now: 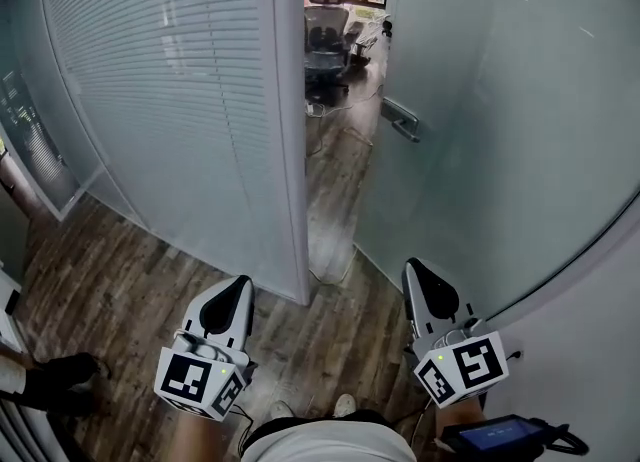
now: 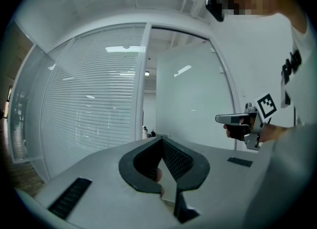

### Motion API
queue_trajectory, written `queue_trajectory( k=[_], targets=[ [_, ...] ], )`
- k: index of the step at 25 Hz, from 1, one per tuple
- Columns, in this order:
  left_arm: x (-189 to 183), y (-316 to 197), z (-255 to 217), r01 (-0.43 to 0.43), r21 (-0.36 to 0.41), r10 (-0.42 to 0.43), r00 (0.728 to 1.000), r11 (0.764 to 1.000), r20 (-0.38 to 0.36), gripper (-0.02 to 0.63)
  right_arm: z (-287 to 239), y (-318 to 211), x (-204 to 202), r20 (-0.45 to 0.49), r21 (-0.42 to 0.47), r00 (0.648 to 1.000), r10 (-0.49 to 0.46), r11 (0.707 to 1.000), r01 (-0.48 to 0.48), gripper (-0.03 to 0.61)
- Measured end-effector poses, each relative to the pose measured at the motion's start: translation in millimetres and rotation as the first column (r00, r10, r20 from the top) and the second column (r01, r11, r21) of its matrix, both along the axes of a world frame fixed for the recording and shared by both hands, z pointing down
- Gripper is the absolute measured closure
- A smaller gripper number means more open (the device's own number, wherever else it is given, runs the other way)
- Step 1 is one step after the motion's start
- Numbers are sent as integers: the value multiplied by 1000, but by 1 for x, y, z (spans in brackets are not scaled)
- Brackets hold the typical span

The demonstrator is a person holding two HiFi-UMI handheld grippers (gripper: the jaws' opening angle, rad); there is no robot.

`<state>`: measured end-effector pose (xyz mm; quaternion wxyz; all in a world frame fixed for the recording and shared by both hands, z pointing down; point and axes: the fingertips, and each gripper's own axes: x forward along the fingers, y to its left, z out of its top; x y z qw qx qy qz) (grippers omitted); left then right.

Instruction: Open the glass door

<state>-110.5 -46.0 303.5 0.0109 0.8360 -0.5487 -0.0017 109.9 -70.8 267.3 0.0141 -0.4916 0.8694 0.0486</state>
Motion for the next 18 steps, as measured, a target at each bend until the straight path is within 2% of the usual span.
queue_trajectory(
  k=[9,14,18],
  targets=[
    [-22,8,18,-5,15,5,1000,1000,-6,615,23,10,-21,-22,2,1000,11,1000,-11,577],
    [-24,3,-9,-4,7,4,1000,1000,-14,615,-5,4,-24,-37,-10,999,8,1000,-8,577],
    [-25,8,-10,-7,8,7,1000,1000,-16,615,-6,9,-27,-43,-8,999,7,1000,-7,577]
  ],
)
